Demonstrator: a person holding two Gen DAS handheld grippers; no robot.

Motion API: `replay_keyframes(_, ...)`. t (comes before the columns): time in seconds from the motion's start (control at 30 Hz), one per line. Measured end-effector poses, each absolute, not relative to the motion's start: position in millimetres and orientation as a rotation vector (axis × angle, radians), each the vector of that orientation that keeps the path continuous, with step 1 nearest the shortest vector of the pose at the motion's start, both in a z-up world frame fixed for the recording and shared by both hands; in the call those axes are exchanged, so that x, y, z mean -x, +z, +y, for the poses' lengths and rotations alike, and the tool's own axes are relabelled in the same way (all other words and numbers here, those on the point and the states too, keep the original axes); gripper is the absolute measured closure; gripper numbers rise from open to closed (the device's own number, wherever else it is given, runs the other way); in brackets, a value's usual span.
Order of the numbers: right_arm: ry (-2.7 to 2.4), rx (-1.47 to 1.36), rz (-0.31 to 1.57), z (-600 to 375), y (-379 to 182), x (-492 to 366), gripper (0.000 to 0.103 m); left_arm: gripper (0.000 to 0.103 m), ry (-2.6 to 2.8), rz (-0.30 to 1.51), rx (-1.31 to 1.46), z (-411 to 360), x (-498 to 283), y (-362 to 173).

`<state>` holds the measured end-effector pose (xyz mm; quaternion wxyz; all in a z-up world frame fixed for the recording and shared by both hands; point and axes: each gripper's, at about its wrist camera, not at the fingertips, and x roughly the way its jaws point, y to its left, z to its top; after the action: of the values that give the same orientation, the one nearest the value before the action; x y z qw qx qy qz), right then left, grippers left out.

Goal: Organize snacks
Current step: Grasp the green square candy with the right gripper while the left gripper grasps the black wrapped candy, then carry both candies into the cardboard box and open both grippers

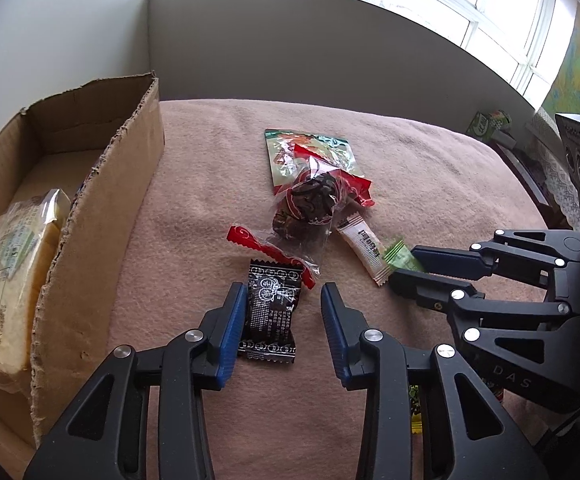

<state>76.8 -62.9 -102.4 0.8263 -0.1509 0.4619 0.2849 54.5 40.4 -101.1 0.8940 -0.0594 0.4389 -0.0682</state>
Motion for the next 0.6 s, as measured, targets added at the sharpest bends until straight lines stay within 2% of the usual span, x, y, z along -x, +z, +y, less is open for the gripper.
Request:
replay_keyframes(0.1,0.598,0.303,0.984,-70.1,-101.9,-76.7,0.080,0.068,-0.151,0.906,0.095,33.8,-53.3,-101.4)
replay_keyframes(0.13,0.595,0.291,0.984,-72.3,-101.4,-76.5,0.080,0.076,-0.155,0.903,0.089,32.7,-52.3,-101.5)
replay_keyframes(0.17,0.593,0.278,0.985,-74.5,-100.7,-76.3,0.080,0.078,-0.157,0.899,0.087,32.4,-51.1,-101.6)
replay_keyframes(0.6,0.573,0.198,0.953,-87.9,-82.5,-74.4,0.081,0.078,-0.185,0.912,0.062,28.6,-50.4,-103.0)
